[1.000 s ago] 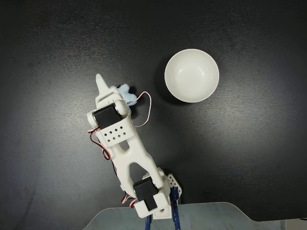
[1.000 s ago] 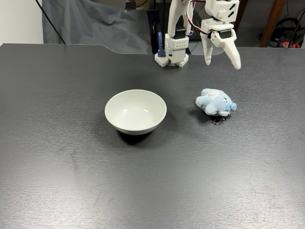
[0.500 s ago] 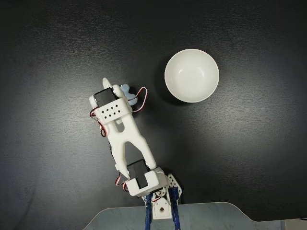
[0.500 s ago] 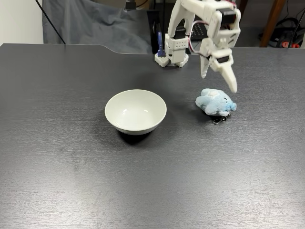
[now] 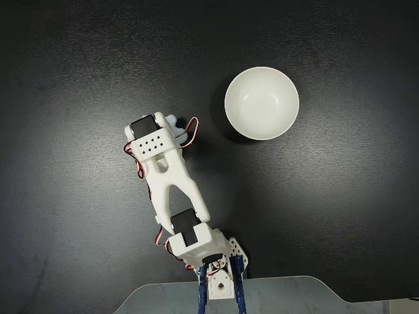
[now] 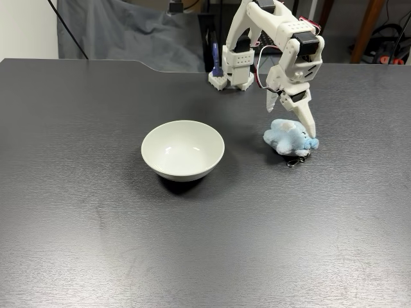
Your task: Grasp a skyblue doll and put it in the white bowl.
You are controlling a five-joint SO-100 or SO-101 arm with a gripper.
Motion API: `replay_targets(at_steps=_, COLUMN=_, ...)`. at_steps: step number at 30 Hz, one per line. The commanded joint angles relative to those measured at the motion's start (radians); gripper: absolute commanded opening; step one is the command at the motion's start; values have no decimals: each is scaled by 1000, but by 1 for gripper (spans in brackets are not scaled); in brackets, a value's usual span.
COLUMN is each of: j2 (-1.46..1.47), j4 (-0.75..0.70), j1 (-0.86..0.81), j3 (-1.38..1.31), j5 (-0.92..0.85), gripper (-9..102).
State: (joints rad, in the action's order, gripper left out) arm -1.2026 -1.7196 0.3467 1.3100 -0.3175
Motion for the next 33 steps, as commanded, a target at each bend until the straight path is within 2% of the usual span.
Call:
replay_targets(at_steps=1, j2=-32, j4=-49, j1=-8, j3=-31, j5=-80, gripper=74)
replay_targets(at_steps=7, j2=-20, j4=-49, j1=-25, j3=-37, j5=-95, gripper=74)
replay_targets(at_steps=17, j2=80, j4=-49, j1=-25, j3=-261, j5=-114, gripper=74)
replay_targets(at_steps=33, j2=219, j4=-49, j1=-26, j3=-268, j5=-114, gripper=74)
